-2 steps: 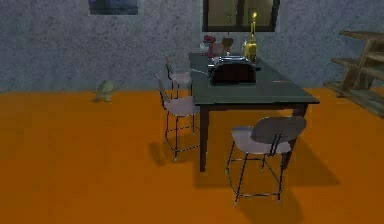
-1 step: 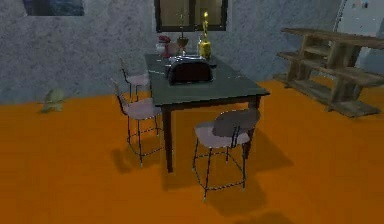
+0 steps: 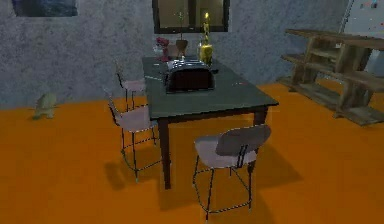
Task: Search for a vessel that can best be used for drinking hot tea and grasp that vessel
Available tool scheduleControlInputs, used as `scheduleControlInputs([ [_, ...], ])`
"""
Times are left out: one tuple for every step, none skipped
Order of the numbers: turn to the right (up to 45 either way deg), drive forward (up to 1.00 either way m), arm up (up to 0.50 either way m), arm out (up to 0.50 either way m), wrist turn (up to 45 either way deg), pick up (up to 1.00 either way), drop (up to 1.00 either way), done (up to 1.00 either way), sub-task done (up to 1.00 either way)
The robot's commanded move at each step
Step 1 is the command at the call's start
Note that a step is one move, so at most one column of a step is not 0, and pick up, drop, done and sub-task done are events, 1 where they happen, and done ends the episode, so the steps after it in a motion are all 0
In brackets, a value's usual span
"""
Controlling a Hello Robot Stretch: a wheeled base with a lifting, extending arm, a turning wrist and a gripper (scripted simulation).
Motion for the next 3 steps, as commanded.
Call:
scheduleControlInputs([
  [42.0,0.0,0.0,0.0,0.0,0.0,0.0,0.0,0.0],
  [0.0,0.9,0.0,0.0,0.0,0.0,0.0,0.0,0.0],
  [-12.0,0.0,0.0,0.0,0.0,0.0,0.0,0.0,0.0],
])
